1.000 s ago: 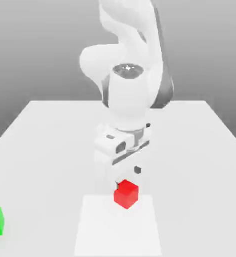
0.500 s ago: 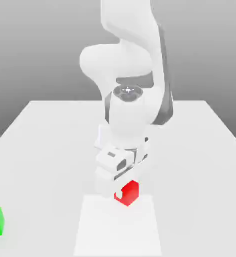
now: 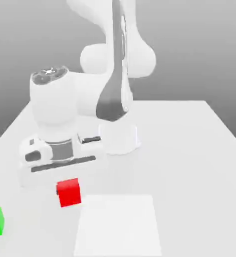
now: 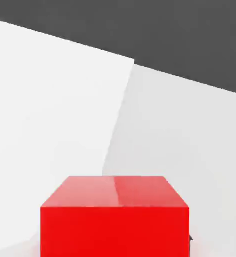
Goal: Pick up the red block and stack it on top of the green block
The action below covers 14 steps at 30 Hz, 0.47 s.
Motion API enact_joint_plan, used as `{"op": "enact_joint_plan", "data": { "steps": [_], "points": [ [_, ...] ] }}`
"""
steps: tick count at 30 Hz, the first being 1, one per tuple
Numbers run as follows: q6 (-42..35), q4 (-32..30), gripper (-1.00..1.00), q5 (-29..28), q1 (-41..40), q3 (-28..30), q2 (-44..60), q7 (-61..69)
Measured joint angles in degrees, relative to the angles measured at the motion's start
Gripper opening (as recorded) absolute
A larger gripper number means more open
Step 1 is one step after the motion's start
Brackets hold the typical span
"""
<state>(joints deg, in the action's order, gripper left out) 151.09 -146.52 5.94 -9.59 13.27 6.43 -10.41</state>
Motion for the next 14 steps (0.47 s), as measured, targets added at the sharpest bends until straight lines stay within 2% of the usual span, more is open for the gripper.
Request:
{"op": "enact_joint_plan", "data": {
  "steps": [6,10,11,14],
  "points": [
    [-5.1,12.1,-1.00,2.4,-6.2,6.4,6.5,-5.7],
    [-0.1,14.3,-1.00,6.9,-9.1,4.6,13.8,-3.6],
    [1.1,14.5,1.00,7.8,-9.6,4.0,15.3,-3.0],
    [1.1,14.5,1.00,7.8,-9.6,4.0,15.3,-2.9]
  ]
}}
